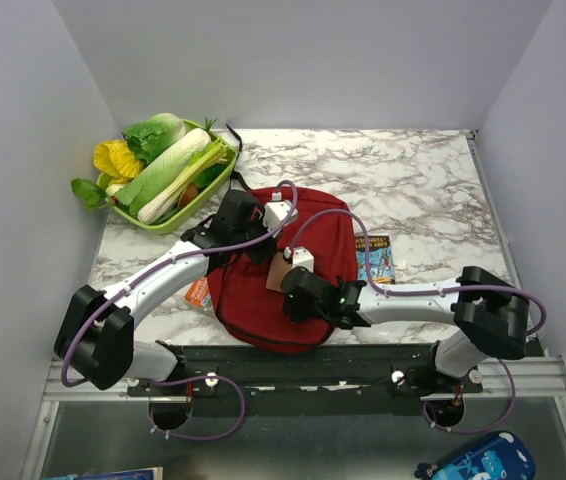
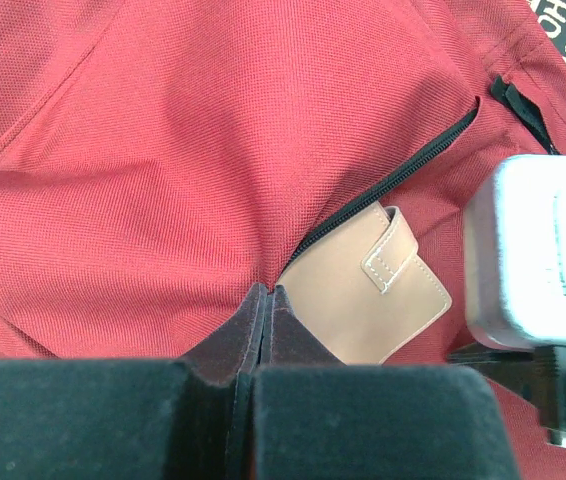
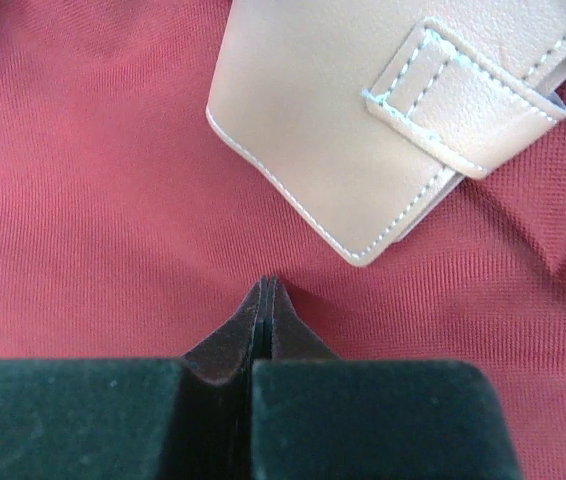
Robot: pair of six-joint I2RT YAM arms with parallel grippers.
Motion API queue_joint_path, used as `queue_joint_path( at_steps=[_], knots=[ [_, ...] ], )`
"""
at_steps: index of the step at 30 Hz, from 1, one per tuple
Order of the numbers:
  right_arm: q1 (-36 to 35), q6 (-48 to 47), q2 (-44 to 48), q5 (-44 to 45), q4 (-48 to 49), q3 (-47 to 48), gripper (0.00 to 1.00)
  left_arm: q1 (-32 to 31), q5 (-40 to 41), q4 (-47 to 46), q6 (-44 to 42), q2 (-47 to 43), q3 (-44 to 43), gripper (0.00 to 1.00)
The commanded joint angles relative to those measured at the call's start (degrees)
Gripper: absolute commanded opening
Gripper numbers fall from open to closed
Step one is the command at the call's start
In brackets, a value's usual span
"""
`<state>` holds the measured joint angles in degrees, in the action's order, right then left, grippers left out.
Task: Pack the student bag
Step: Place the personal item in the student bag.
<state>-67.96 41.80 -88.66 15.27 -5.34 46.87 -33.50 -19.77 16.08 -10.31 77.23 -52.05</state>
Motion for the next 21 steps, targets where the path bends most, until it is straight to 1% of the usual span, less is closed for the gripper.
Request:
queue_joint_path(
  at_steps=[1,4,5,8,11,15,17,21],
  knots=[
    [-0.42,2.32,-3.35,4.23,4.11,3.57,0.01,-0.17,0.17,0.71,-0.86,-0.06,-0.77,0.00],
    [-0.50,5.73,-2.84,13.27,1.23,4.98,0.01,-0.17,-0.09,0.97,-1.12,-0.06,-0.51,0.00],
    [-0.42,8.01,-2.14,18.34,0.52,4.46,0.01,-0.17,-0.01,0.89,-1.12,0.02,-0.51,0.00],
    [-0.41,8.48,-1.60,24.44,0.77,4.80,0.01,-0.17,-0.18,0.98,-1.38,-0.06,-0.42,0.00],
    [-0.06,7.25,-3.09,26.47,0.86,7.08,0.01,-0.17,-0.36,1.06,-1.47,-0.15,0.02,0.00],
    [0.20,5.66,-5.82,26.13,0.69,9.72,0.01,-0.17,-0.53,1.41,-1.82,-0.41,0.64,0.00],
    [0.11,5.92,-4.77,24.47,0.59,8.94,0.01,-0.17,-0.62,1.59,-2.00,-0.68,0.81,0.00],
    [-1.64,4.43,-0.55,22.62,4.11,4.29,0.01,-0.17,-0.80,1.15,-2.09,-0.86,1.25,0.00]
  ],
)
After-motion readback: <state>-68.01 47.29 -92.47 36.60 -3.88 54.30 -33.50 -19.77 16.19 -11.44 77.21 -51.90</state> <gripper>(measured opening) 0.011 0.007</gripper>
